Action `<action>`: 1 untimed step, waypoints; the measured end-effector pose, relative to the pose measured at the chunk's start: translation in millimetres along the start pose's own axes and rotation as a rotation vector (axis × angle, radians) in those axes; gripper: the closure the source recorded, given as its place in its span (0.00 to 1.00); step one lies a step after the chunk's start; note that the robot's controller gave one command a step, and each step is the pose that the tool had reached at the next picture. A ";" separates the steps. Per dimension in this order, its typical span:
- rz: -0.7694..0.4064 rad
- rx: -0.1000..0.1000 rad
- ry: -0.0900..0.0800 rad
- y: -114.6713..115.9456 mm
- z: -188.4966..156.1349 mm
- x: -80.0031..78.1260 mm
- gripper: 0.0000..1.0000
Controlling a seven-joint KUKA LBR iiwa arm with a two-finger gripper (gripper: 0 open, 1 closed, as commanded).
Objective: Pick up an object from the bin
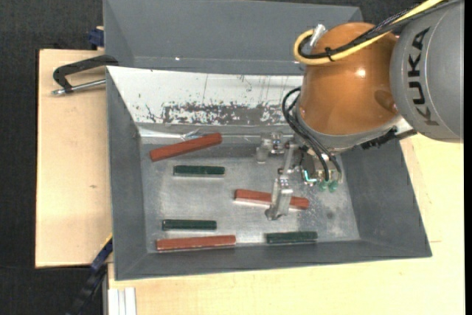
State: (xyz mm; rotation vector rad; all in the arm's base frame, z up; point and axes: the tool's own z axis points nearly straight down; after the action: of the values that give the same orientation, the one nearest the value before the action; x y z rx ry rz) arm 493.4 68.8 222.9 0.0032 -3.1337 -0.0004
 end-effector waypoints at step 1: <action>0.002 -0.001 -0.009 -0.4 -3.9 -1.7 0.00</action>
Offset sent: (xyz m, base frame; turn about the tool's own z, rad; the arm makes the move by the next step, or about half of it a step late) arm 0.0289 -0.0378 -0.1529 -0.0962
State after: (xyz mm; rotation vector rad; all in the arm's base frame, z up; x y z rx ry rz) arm 495.1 68.5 226.8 0.0001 -3.1424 -0.0020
